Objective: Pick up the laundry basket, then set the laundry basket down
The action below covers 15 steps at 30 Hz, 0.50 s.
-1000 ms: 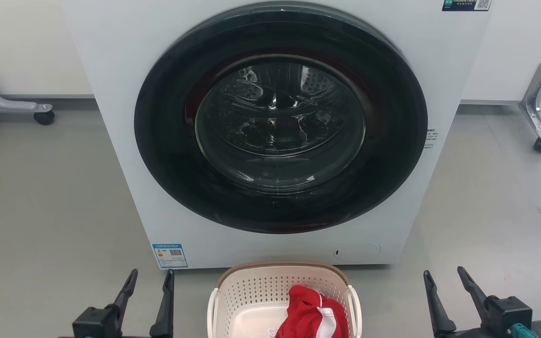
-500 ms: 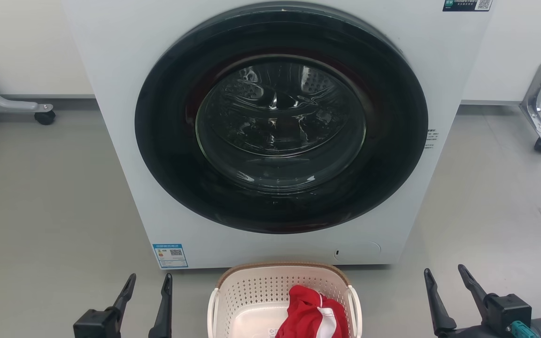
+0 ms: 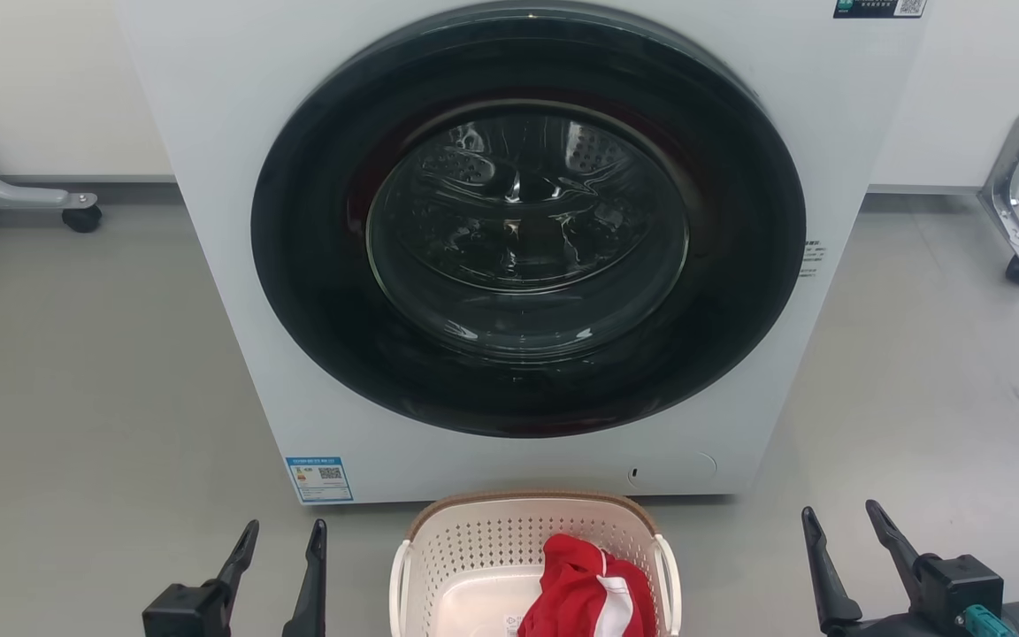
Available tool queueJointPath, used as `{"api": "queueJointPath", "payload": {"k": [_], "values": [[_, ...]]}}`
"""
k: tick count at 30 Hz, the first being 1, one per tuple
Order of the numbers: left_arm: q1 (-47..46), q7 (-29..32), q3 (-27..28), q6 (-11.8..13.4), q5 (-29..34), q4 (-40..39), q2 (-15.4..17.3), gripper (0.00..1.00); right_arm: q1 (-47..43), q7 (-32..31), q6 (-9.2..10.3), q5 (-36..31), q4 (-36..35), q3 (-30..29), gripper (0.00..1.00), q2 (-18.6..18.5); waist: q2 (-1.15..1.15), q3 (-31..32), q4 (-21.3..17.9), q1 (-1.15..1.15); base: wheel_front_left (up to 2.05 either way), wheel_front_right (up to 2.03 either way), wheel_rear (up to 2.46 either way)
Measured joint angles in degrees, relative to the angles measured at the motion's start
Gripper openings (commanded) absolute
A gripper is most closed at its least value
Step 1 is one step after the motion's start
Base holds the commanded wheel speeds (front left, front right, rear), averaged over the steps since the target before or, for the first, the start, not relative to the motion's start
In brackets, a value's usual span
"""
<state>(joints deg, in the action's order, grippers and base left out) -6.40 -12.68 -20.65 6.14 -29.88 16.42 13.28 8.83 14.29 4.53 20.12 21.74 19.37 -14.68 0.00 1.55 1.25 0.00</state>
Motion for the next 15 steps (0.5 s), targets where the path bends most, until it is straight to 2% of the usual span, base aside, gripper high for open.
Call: {"api": "queueJointPath", "payload": {"k": [15], "values": [[-0.21, 0.54, -0.41, 0.19, 0.4, 0.46, -0.77, 1.0, 0.03, 0.01, 0.0, 0.09, 1.16, -0.85, 1.0, 0.47, 0.0, -2.91, 0.02, 0.01, 0.0, 0.0, 0.0]]}}
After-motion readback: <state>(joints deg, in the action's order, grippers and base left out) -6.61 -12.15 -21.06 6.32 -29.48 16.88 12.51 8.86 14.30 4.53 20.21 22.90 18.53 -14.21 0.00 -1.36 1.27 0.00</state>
